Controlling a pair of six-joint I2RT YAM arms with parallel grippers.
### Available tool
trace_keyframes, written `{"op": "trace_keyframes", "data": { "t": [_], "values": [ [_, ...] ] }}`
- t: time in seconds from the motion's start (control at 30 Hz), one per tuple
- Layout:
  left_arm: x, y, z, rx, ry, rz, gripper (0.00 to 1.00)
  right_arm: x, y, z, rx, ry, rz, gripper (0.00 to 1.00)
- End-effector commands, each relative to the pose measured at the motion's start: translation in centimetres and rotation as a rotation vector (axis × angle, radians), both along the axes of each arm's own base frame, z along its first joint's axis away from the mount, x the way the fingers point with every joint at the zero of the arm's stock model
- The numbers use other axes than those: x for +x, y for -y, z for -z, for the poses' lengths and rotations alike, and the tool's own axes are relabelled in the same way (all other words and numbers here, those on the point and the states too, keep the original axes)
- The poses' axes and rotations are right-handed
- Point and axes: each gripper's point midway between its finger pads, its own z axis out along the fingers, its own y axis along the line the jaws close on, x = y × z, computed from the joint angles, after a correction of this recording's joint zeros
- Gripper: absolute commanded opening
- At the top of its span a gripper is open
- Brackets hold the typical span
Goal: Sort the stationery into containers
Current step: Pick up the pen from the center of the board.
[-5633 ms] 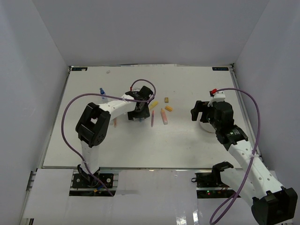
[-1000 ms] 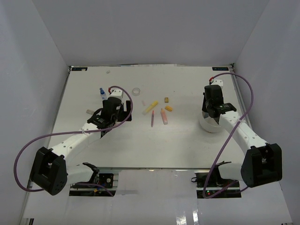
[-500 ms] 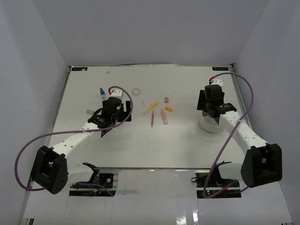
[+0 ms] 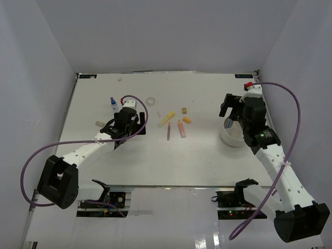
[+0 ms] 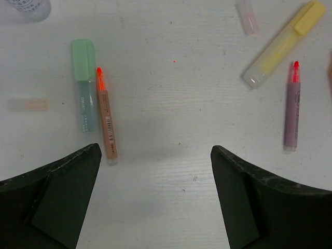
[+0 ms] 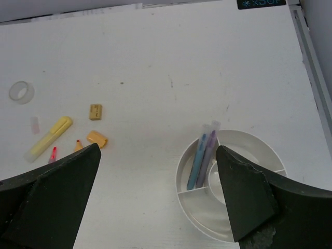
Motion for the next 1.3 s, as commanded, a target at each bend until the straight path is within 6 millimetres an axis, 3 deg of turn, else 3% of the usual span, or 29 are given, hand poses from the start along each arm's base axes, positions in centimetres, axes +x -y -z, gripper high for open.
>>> {"op": "trace_keyframes", "data": {
  "t": [0.0, 0.13, 0.33, 0.53, 0.63, 0.7, 0.9, 0.97, 1.27],
  "values": [
    [0.6, 0.3, -0.9, -0.037, 0.002, -0.032, 0.98, -0.2, -2.3, -1.0, 0.049, 0.087, -0.138, 0.99],
    [0.0, 0.9, 0.4, -0.094, -0.066, -0.064, 0.98, -1.5, -4.1, -0.8, 0.099, 0.086, -0.243, 0.95],
    [-0.8, 2.7, 1.5, -0.197, -0.143, -0.068, 0.98, -2.5, -5.0, 0.4, 0.121, 0.071, -0.304, 0.97],
    [-0.2, 6.4, 0.6, -0.230, -0.169, 0.006, 0.98, -2.9, -5.5, 1.4, 0.124, 0.054, -0.336, 0.98],
    [0.2, 8.7, 0.7, -0.224, -0.182, 0.019, 0.98, -3.0, -5.7, 1.7, 0.130, 0.048, -0.347, 0.98],
    [0.2, 9.8, 1.8, -0.191, -0.205, 0.023, 0.97, -3.1, -5.8, 1.7, 0.130, 0.048, -0.354, 0.98],
    [1.2, 12.6, 2.7, -0.143, -0.223, 0.033, 0.87, -3.4, -6.0, 1.9, 0.133, 0.040, -0.369, 0.98],
    [1.7, 13.6, 2.1, -0.140, -0.212, 0.047, 0.82, -3.4, -6.0, 2.1, 0.133, 0.037, -0.370, 0.98],
    [2.3, 16.1, 4.2, -0.084, -0.253, 0.069, 0.70, -3.8, -6.0, 2.3, 0.135, 0.032, -0.376, 0.99]
  ]
}}
